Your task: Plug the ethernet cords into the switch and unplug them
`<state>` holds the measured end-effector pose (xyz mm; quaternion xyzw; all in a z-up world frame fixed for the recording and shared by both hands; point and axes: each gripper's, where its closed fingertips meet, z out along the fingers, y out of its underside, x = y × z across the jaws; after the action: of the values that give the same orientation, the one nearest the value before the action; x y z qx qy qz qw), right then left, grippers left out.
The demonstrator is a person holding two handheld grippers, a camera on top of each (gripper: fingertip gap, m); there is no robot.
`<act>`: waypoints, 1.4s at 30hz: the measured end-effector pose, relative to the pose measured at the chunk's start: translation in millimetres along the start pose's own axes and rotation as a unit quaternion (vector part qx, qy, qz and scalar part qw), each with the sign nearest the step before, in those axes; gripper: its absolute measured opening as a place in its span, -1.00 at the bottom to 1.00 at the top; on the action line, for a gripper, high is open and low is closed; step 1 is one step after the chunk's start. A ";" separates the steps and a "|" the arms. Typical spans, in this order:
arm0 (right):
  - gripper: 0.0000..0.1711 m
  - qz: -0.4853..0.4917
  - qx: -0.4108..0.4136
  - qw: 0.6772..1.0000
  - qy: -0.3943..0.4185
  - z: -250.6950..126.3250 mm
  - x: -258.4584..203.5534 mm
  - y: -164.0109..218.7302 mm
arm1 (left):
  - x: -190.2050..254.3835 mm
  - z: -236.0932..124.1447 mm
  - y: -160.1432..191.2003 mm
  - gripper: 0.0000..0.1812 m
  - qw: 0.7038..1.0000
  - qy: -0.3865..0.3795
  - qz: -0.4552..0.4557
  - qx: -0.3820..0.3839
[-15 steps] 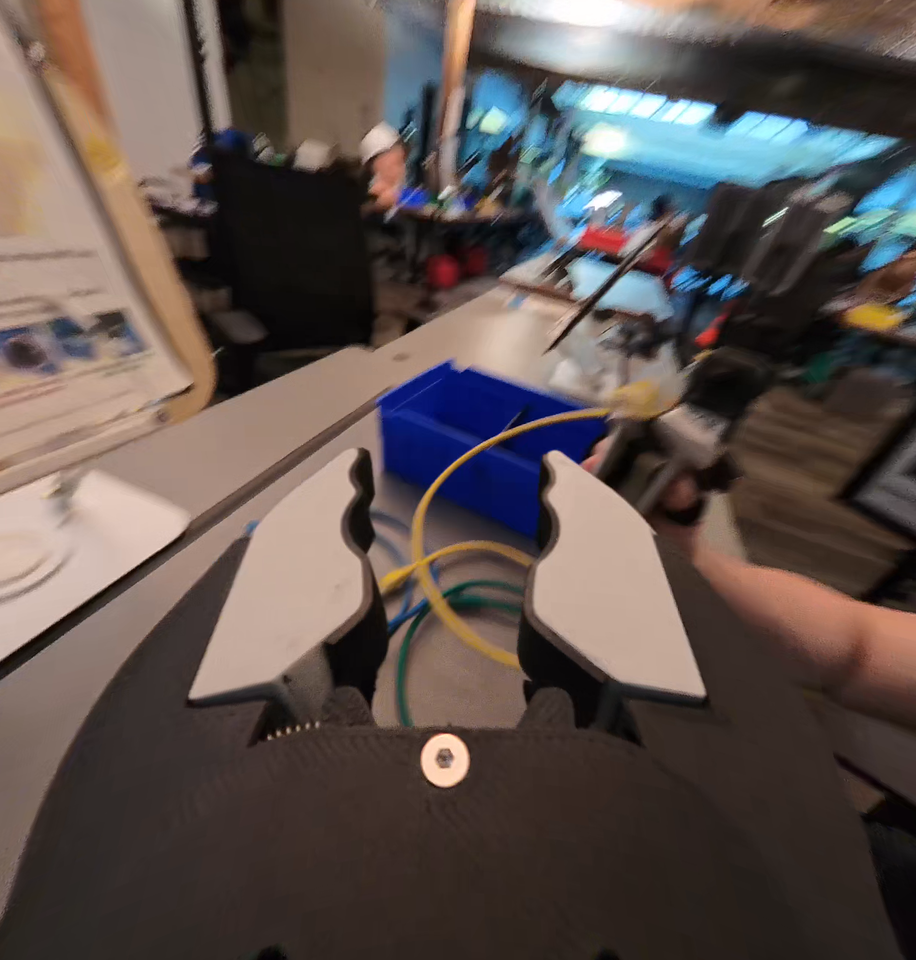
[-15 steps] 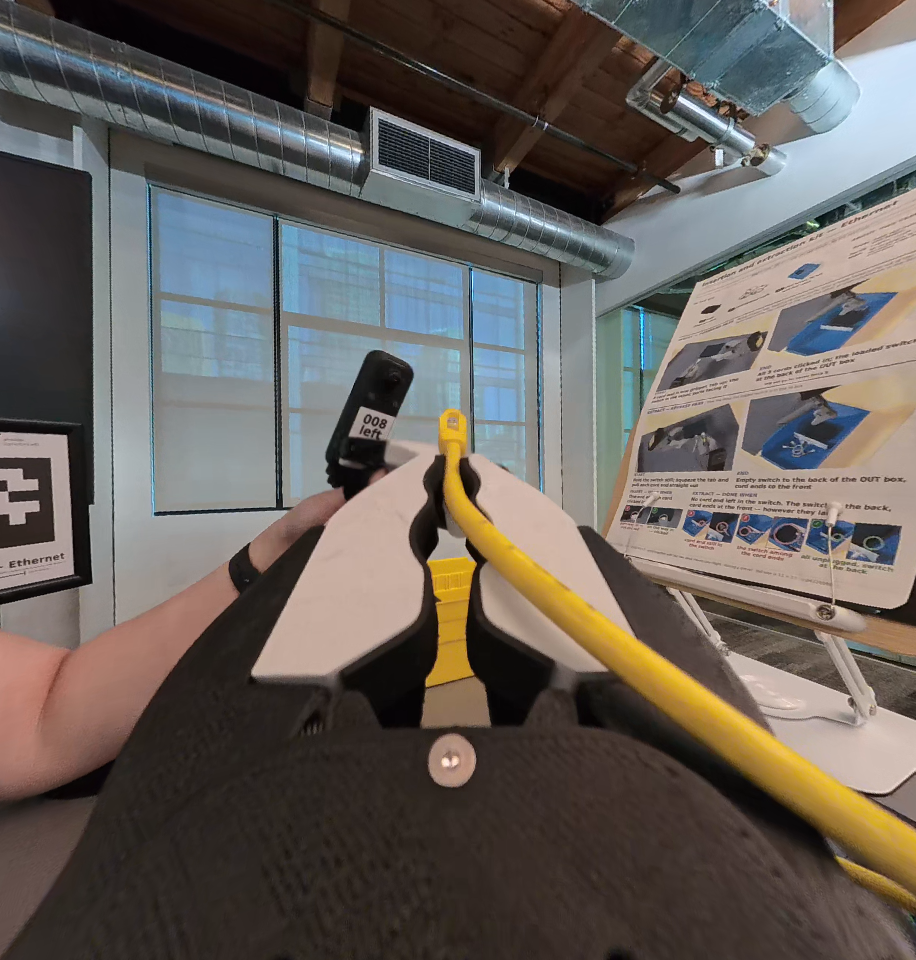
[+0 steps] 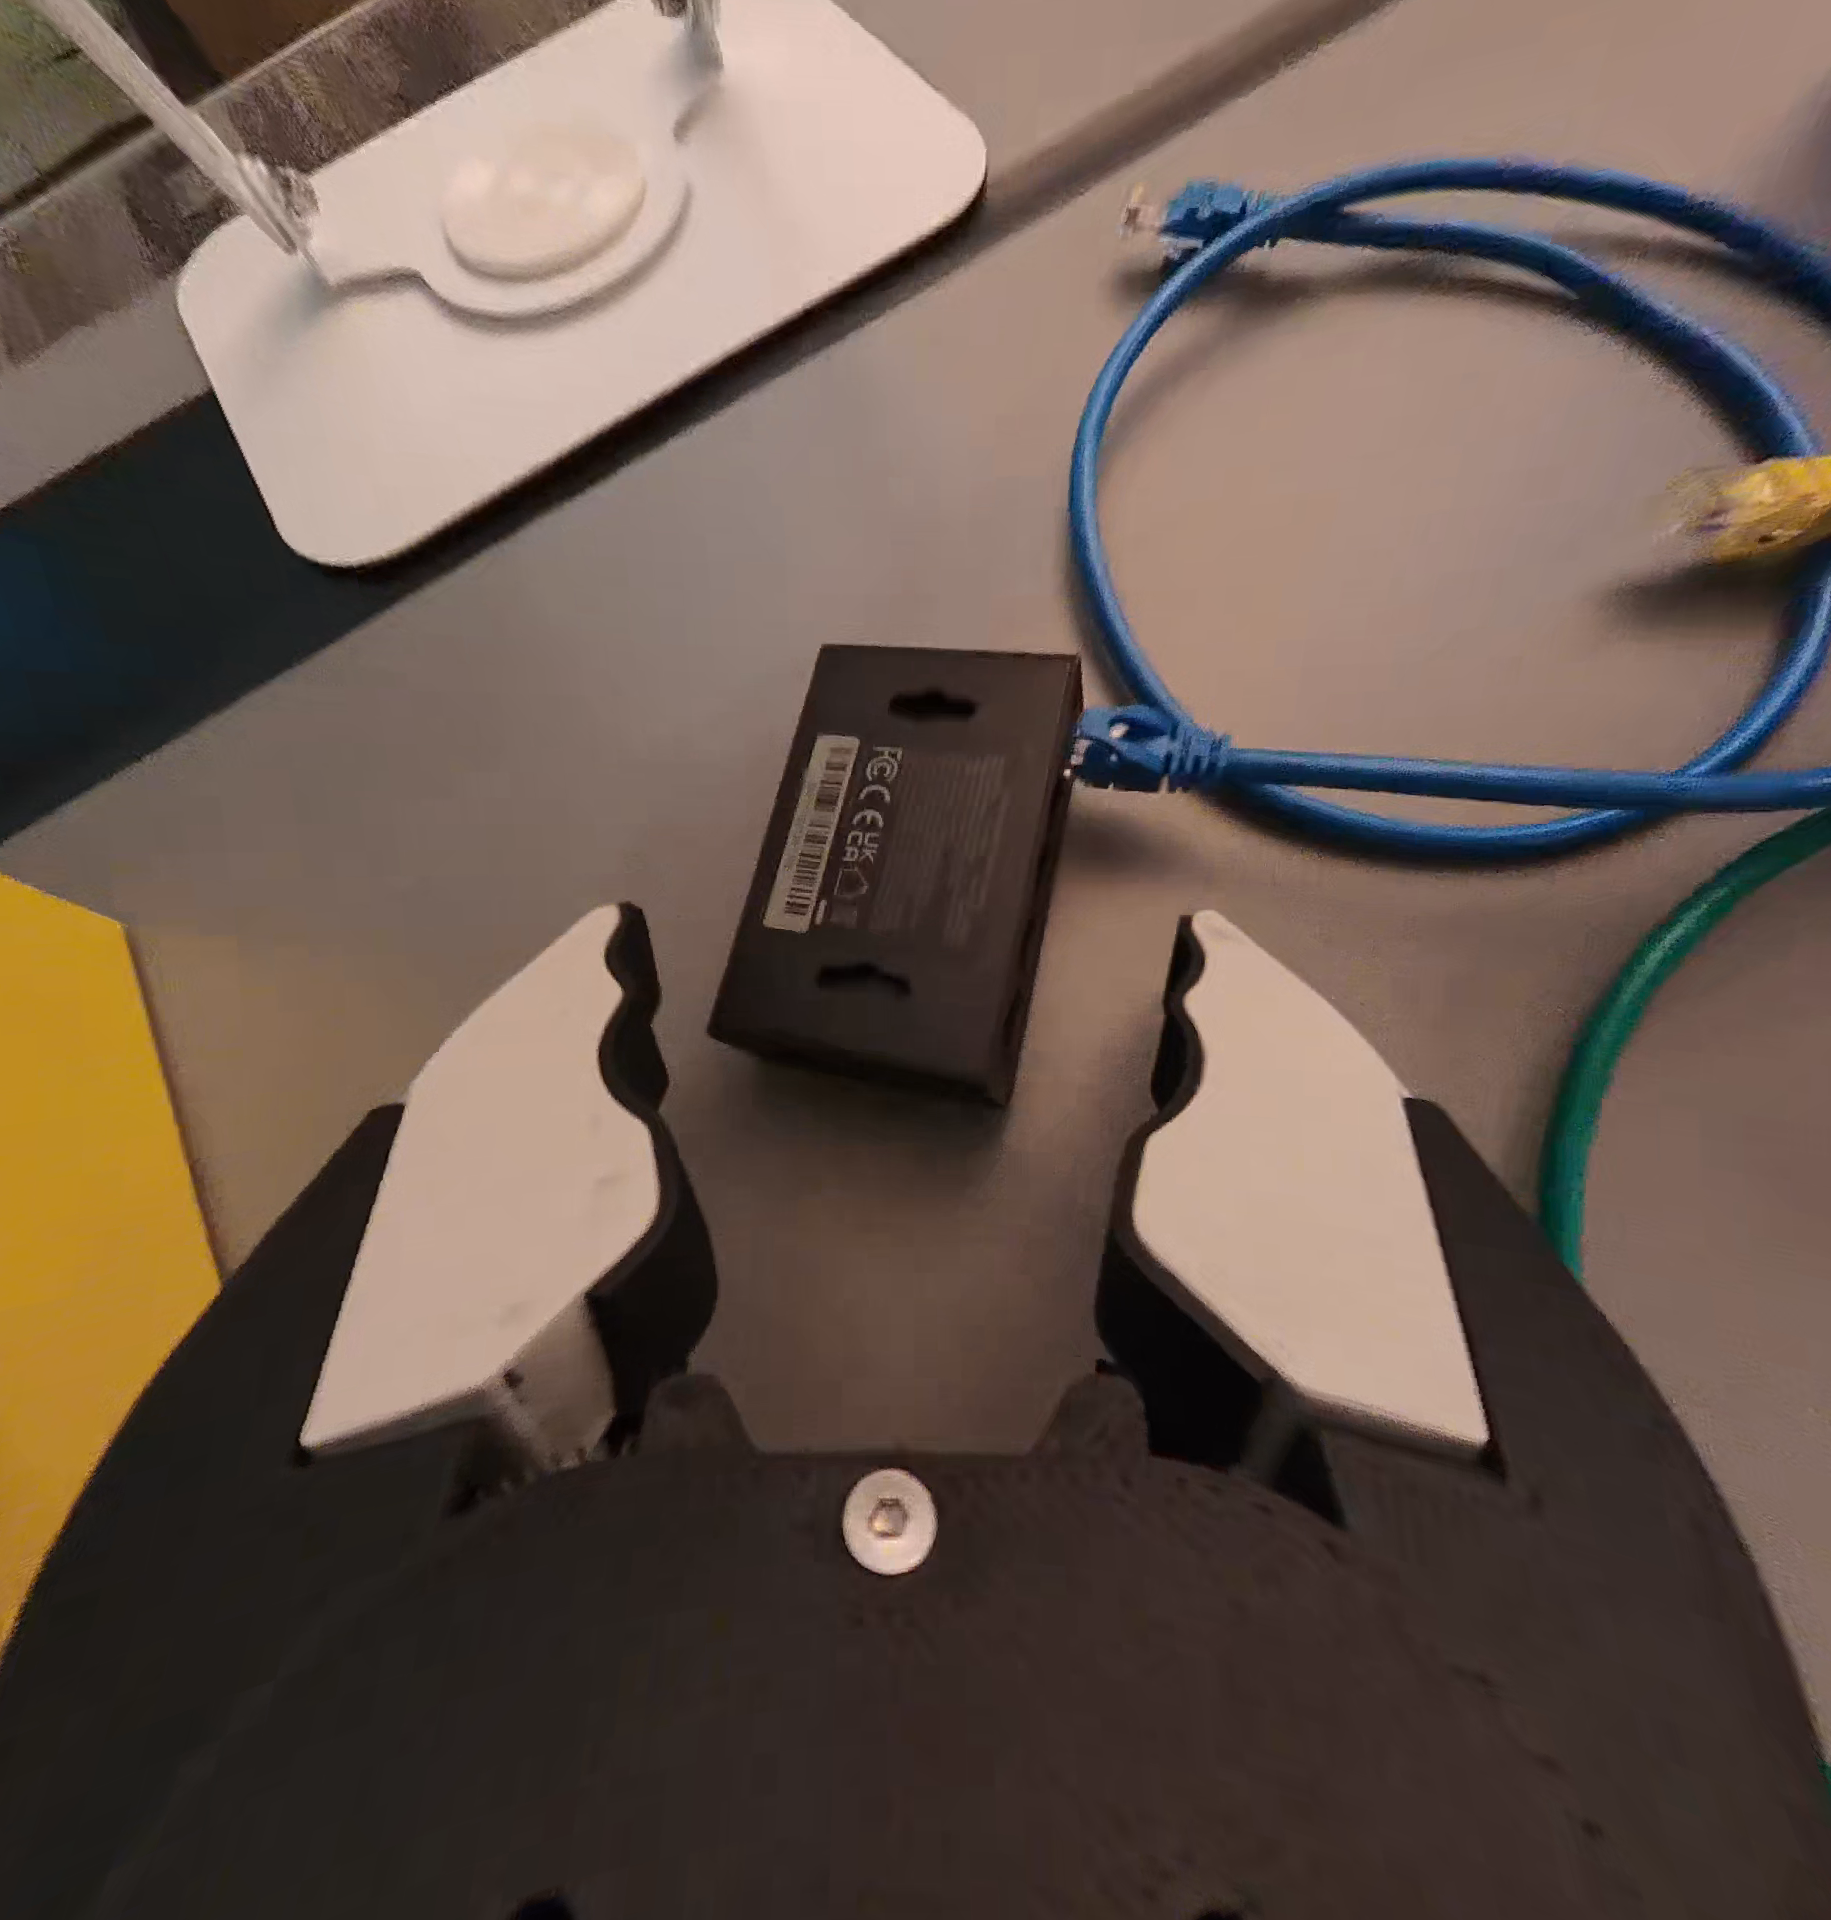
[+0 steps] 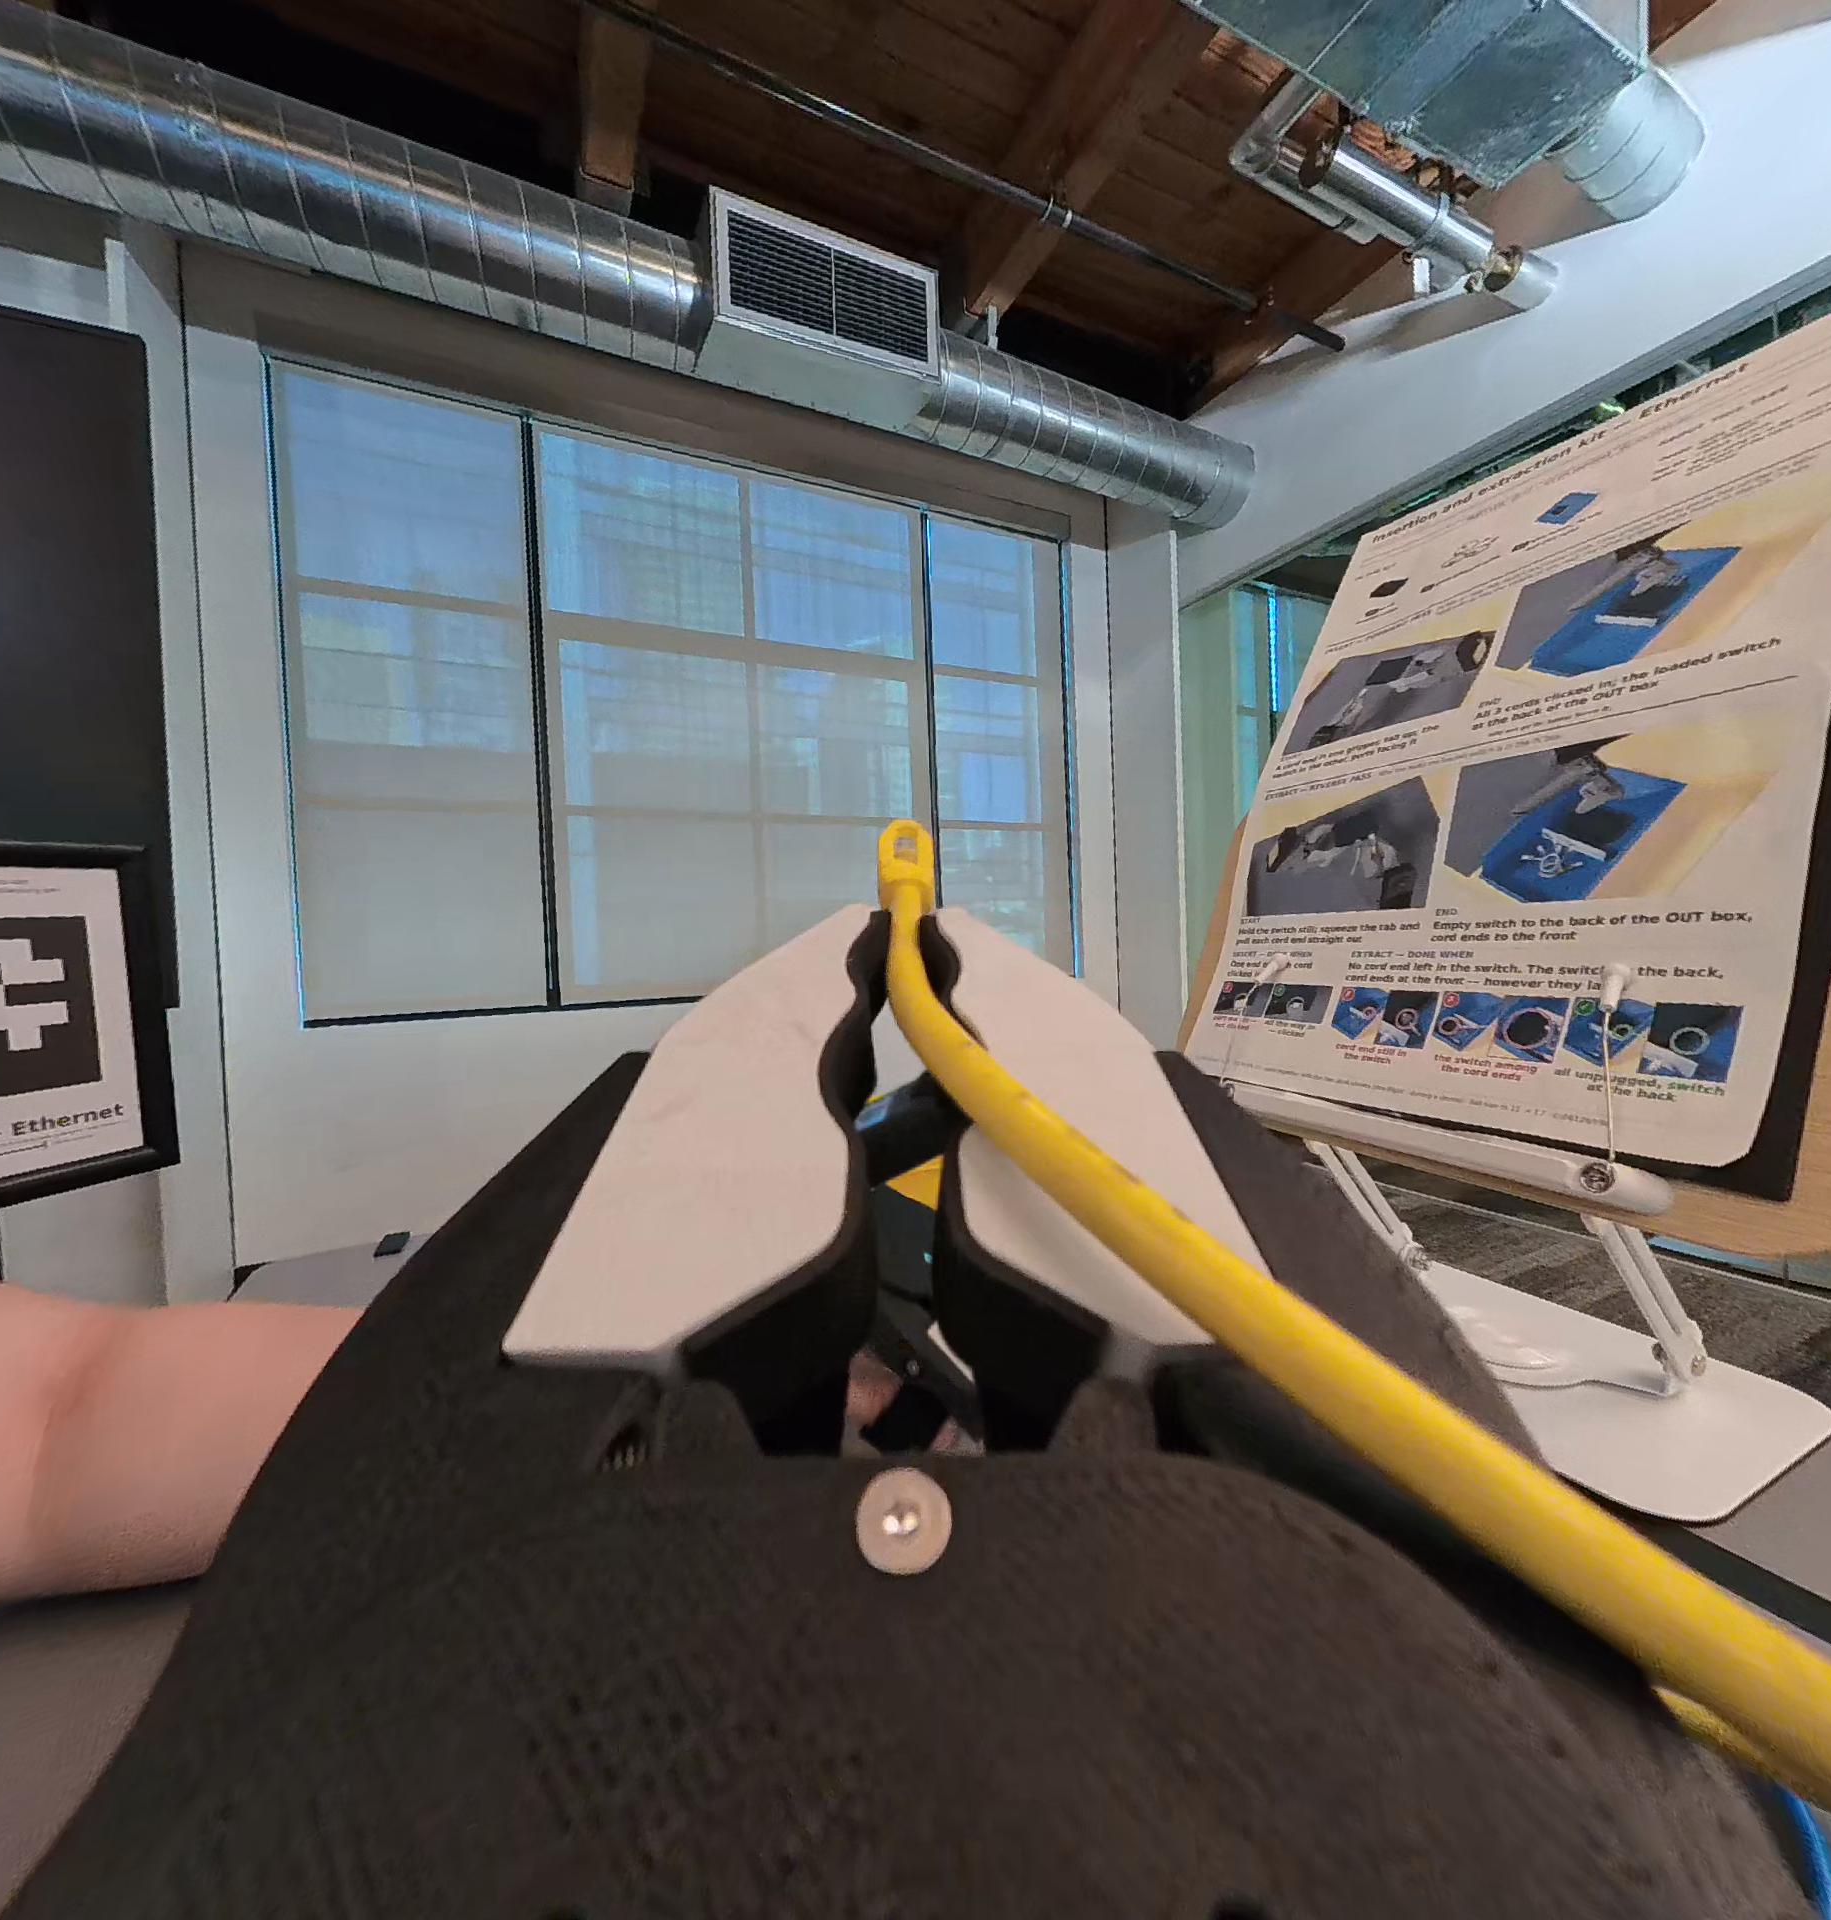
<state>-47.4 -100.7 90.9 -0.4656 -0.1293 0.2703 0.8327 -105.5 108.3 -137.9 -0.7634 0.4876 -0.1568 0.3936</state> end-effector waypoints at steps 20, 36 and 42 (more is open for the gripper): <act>-0.93 -0.034 -0.075 0.994 0.067 2.1 15.2 32.8 | 13.9 -15.2 -41.0 -0.32 0.994 0.014 0.065 0.086; -0.93 -0.286 -0.045 0.954 0.080 15.0 -49.3 7.5 | -88.0 -191.9 -134.1 -0.32 0.949 -0.122 0.003 0.291; -0.93 -0.241 -0.039 0.969 0.043 39.8 -64.2 22.8 | -80.9 -221.0 -144.3 -0.32 0.947 -0.055 -0.009 0.318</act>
<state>-126.2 -99.7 95.2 -0.4637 -0.2123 0.0359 0.8594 -192.0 110.5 124.2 -0.6104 0.3834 -0.2645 0.6407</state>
